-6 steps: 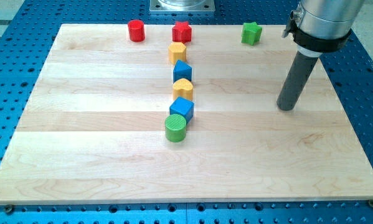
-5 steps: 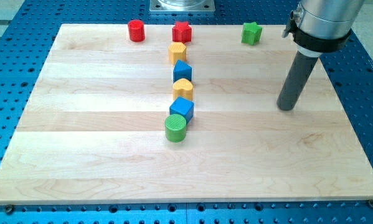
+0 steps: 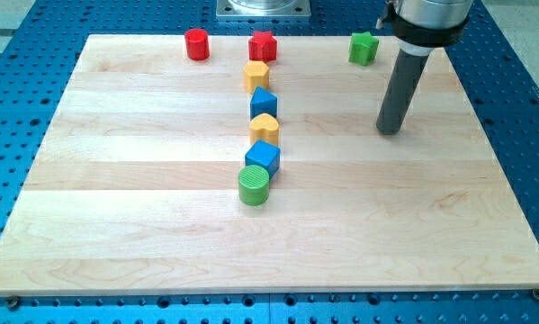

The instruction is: Put the green star at the bottom side of the blue triangle

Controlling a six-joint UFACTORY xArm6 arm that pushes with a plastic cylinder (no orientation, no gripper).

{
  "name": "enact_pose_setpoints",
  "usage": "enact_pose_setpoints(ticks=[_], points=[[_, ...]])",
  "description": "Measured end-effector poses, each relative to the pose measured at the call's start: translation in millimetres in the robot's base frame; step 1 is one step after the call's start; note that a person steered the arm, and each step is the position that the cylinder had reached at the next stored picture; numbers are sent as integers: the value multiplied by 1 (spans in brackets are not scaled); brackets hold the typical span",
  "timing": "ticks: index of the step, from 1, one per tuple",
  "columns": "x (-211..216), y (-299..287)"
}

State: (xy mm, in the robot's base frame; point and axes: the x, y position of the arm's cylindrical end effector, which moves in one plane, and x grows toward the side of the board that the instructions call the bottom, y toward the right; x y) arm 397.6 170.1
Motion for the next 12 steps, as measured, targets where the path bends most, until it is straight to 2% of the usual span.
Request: enact_pose_setpoints(ticks=[1,2,4,5,6,7,8,9,10,11,12], points=[[0,1],[-5,73],[-98,144],[-146,148],[-180,109],[-146,-28],[-100,-38],[-167,6],[-202,-41],[-157,-136],[-141,-164]])
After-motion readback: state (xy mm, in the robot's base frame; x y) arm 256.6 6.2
